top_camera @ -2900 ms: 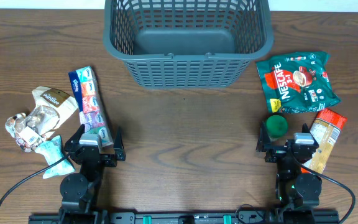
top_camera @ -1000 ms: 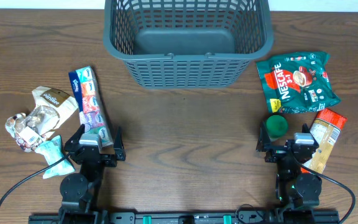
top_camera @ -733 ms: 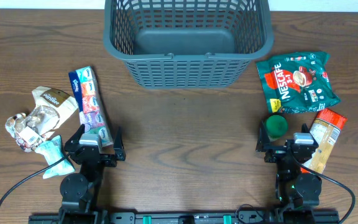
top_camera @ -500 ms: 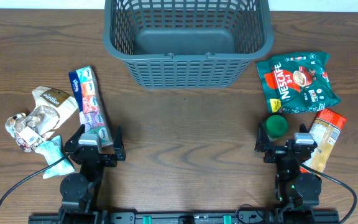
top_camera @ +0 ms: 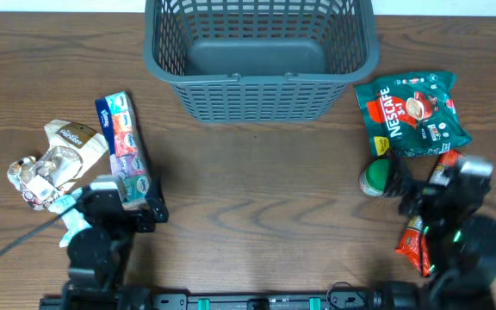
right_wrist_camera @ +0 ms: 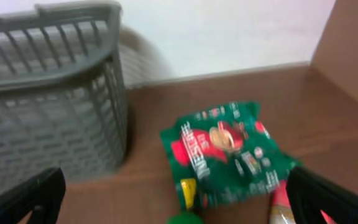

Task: Pack container
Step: 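Raise the right gripper and move it toward the green Nescafe pouch, then lower the right gripper onto the Nescafe pouch top and close it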

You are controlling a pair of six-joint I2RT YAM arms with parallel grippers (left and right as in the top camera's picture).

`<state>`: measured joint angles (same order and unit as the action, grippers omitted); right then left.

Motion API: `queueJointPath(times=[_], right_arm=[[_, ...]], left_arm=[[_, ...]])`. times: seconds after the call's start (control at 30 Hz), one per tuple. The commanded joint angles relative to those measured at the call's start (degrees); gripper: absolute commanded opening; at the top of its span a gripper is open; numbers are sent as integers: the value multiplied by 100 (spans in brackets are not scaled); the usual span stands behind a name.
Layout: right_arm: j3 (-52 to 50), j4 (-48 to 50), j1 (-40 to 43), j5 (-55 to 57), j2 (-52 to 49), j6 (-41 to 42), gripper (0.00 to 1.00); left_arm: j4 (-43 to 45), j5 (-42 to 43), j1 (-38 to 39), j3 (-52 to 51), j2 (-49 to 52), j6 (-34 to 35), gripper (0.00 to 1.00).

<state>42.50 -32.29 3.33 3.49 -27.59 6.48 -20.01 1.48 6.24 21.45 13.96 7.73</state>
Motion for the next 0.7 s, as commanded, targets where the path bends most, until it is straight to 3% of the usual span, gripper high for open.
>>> queueJointPath(times=[0.0, 0.17, 0.33, 0.47, 0.67], right_arm=[[1346, -710, 227, 55, -1353, -37, 99], [3467, -2299, 741, -76, -3475, -168, 99], [5084, -3040, 1532, -1432, -5329, -1154, 99], [5676, -3051, 2111, -1934, -6310, -1215, 99], [5831, -3130, 2599, -2771, -7464, -2439, 99]], left_arm=[[-280, -111, 26, 699, 713, 72, 99], [-533, -111, 26, 1202, 1696, 74, 99], [-538, -114, 26, 1335, 2107, 70, 99], [-546, -243, 26, 1335, 2109, 68, 99], [-544, -525, 26, 1338, 2109, 48, 99]])
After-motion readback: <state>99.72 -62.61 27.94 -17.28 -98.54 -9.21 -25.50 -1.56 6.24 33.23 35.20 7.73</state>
